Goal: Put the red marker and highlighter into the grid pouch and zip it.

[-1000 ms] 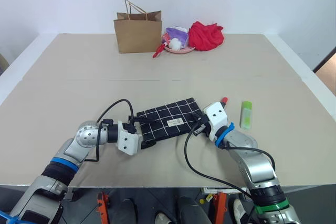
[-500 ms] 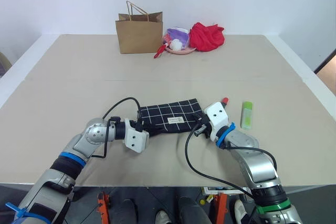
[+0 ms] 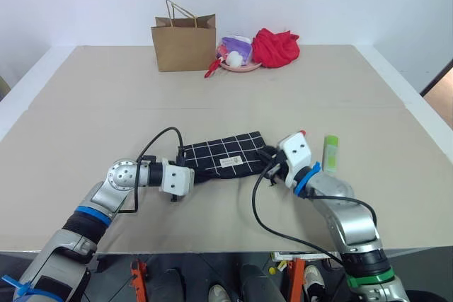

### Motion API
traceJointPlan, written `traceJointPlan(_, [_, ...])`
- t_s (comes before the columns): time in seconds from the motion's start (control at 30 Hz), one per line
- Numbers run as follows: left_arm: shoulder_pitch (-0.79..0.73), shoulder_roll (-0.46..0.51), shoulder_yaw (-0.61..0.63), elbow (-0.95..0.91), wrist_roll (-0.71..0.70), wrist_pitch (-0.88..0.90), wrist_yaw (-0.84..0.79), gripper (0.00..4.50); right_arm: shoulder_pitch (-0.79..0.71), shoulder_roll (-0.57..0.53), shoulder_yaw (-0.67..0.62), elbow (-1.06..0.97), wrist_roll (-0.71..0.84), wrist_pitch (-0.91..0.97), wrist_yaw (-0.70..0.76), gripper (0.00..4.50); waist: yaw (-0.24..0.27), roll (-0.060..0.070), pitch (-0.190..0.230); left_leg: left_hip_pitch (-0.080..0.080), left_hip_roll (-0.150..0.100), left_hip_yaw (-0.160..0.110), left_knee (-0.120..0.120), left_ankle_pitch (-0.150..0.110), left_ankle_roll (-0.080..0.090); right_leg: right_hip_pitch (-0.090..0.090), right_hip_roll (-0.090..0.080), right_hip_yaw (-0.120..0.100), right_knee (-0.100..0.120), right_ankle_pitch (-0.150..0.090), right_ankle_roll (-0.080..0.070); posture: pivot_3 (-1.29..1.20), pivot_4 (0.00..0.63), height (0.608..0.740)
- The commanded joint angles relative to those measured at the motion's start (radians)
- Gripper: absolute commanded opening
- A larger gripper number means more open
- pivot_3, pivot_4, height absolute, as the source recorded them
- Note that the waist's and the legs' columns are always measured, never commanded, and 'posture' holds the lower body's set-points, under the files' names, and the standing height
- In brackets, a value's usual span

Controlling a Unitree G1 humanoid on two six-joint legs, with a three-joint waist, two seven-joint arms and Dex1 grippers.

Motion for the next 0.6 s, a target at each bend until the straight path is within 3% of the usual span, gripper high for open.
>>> traceJointPlan(0.03, [0.015,0.000,0.057,-0.120,-0.097,0.151,-0.010,0.00,-0.057,-0.031,-0.108,-0.176,0.122,0.072,0.022,2.99,0.001,0.001,0.001,-0.001,0.000,0.000,0.000,0.000,0.000,0.000,0.000,0.000,0.000,0.000,0.000,0.00,0.150,0.740])
traceJointPlan(0.13, [0.037,-0.020,0.083,-0.189,-0.159,0.252,-0.008,0.00,-0.046,-0.061,-0.193,-0.259,0.225,0.155,0.030,4.42,0.003,0.000,0.001,-0.001,0.000,0.000,0.000,0.000,0.000,0.000,0.000,0.000,0.000,-0.001,0.001,0.00,0.150,0.740])
traceJointPlan(0.33, [0.056,-0.042,0.123,-0.255,-0.208,0.373,-0.010,0.00,0.106,-0.137,-0.238,-0.317,0.316,0.218,0.088,4.42,0.008,0.000,0.001,-0.001,0.000,-0.003,0.000,-0.001,0.001,0.001,0.000,-0.003,0.000,-0.003,-0.001,0.00,0.150,0.740])
traceJointPlan(0.6, [0.069,-0.070,0.155,-0.271,-0.207,0.429,0.021,0.00,0.163,-0.123,-0.211,-0.317,0.346,0.253,0.048,4.42,0.000,0.000,0.001,0.001,0.000,-0.004,0.001,0.000,0.001,0.001,0.000,-0.003,0.000,-0.002,-0.004,0.00,0.150,0.740])
